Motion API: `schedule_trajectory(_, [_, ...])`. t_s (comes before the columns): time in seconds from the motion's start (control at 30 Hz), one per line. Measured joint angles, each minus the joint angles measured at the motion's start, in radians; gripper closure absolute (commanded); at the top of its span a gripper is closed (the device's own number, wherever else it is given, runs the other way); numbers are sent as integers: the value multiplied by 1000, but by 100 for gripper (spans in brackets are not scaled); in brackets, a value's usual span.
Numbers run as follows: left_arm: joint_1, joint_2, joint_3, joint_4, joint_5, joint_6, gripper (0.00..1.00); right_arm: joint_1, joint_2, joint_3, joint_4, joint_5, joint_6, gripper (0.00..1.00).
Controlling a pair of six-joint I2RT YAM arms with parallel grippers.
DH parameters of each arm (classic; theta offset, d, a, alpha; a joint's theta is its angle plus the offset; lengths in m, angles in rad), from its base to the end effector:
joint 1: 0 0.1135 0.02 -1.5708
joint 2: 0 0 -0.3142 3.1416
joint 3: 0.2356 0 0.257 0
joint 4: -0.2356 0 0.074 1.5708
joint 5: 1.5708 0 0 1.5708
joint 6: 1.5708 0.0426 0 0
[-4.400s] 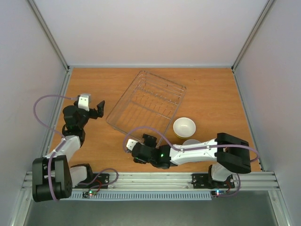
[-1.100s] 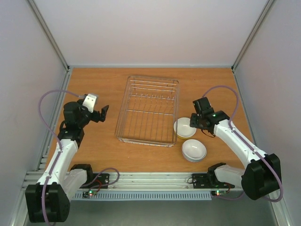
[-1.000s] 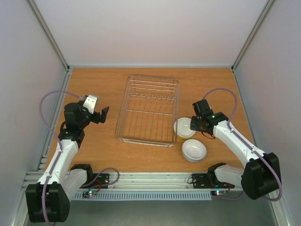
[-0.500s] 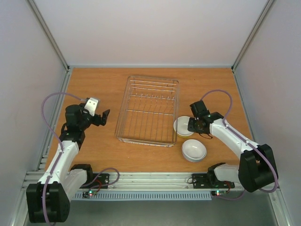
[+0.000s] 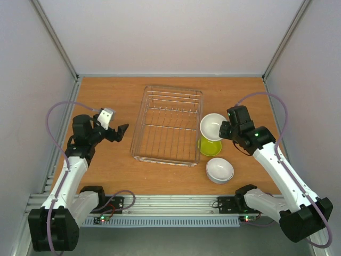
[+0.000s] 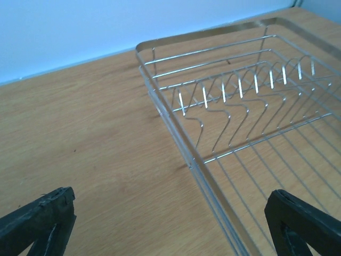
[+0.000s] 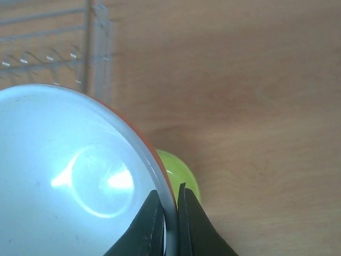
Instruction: Load the bowls into the dish rack
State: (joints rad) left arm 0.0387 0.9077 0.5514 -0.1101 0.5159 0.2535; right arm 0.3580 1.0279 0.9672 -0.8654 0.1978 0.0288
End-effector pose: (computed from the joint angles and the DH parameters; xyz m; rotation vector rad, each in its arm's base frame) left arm 0.1816 -0.0140 0.2802 0.5275 1.9168 -0.3362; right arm 0.1718 0.0553 0.3347 -0.3242 2.4519 -0.0820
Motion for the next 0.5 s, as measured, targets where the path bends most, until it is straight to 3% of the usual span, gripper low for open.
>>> schedule_trajectory(0.23, [-32,97,132,-60,81,-13,8,135,58,120,-10,11,-28,99])
schedule_trajectory(0.5, [-102,381,476,-205,130,-68,17,384,303,239,-2,105,-56,99])
